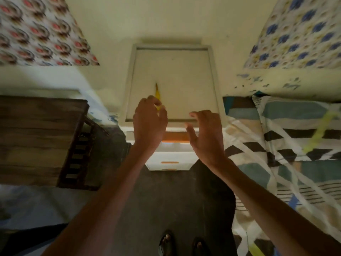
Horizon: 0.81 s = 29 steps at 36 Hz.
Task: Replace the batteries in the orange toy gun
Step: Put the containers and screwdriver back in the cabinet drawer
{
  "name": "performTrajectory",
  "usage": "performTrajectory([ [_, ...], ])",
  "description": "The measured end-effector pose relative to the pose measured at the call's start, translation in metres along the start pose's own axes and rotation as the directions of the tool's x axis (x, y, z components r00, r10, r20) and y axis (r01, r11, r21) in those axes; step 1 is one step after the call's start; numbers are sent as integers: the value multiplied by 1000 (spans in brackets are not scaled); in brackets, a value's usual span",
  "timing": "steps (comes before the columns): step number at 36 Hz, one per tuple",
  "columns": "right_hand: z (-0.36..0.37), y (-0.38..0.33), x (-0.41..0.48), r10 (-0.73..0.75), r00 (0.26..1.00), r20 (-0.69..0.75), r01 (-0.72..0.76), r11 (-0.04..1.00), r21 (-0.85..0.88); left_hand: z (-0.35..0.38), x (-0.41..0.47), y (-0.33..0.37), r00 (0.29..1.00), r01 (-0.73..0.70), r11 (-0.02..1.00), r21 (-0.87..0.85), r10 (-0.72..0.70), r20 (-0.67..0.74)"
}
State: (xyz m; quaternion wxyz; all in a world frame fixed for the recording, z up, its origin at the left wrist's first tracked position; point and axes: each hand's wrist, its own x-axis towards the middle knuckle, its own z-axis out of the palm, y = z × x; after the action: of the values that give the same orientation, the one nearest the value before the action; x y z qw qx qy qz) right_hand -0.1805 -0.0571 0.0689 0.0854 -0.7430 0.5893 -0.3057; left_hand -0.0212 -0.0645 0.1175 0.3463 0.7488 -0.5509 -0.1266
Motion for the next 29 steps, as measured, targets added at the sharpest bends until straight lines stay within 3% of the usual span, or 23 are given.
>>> performTrajectory([
  [4, 7, -1, 27, -120, 988, 96, 131, 984, -119, 22, 41, -4, 994, 80, 994, 69, -85, 72],
  [7, 11, -1, 35, -167, 979, 115, 179, 979, -99, 34, 56, -3, 984, 99, 977, 190, -124, 125],
  [10, 16, 3, 36, -206, 973, 105, 214, 974, -72, 38, 61, -4, 983, 146, 972, 184, -164, 85],
  [15, 20, 11, 28, -221, 969, 106, 223, 975, -3, 17, 39, -10, 982, 188, 979, 78, -189, 2],
  [18, 22, 13, 20, -202, 975, 98, 201, 979, 17, -12, 2, -12, 982, 179, 978, -104, -184, -36],
  [22, 23, 11, 14, -177, 982, 72, 176, 984, 17, -44, -58, -18, 964, 259, 935, -243, -267, 3],
  [29, 33, -2, 1, -126, 992, 6, 126, 991, -49, -54, -167, -69, 909, 416, 867, -274, -390, 144],
])
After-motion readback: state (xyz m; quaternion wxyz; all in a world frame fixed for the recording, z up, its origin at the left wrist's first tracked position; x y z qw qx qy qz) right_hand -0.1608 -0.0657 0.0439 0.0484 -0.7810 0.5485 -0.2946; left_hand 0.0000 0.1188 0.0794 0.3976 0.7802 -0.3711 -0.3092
